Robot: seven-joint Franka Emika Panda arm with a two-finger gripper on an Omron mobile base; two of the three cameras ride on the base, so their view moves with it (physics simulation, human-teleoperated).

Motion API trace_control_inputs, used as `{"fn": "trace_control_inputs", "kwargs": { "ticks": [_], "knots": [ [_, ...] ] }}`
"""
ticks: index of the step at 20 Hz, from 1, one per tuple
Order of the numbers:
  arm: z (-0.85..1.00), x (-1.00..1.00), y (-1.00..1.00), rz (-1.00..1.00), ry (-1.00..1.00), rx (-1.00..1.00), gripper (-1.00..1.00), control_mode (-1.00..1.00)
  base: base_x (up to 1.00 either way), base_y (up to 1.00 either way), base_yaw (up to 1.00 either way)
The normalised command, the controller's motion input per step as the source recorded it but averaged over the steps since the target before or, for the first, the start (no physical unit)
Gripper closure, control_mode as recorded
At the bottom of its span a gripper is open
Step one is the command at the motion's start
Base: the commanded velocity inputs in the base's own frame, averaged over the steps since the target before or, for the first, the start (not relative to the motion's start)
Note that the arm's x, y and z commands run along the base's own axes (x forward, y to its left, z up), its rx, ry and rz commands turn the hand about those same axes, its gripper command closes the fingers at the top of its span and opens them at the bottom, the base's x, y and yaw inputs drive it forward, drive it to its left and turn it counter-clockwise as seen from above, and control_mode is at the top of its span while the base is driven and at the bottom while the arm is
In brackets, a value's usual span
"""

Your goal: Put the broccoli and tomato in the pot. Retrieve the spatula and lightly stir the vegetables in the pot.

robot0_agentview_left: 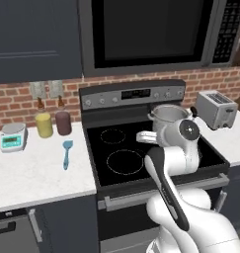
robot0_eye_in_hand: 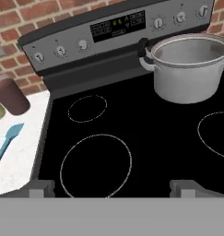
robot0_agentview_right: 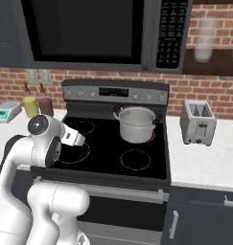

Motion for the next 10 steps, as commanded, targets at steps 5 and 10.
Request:
{"fn": "trace_control_inputs", "kwargs": {
  "ticks": [5, 10],
  "knots": [
    [0.00, 0.00, 0.00, 0.00, 0.00, 0.00, -1.00, 1.00, -0.23, 1.00, 0.00],
    [0.00, 0.00, 0.00, 0.00, 0.00, 0.00, -1.00, 1.00, 0.01, 0.72, 0.00]
  ]
}}
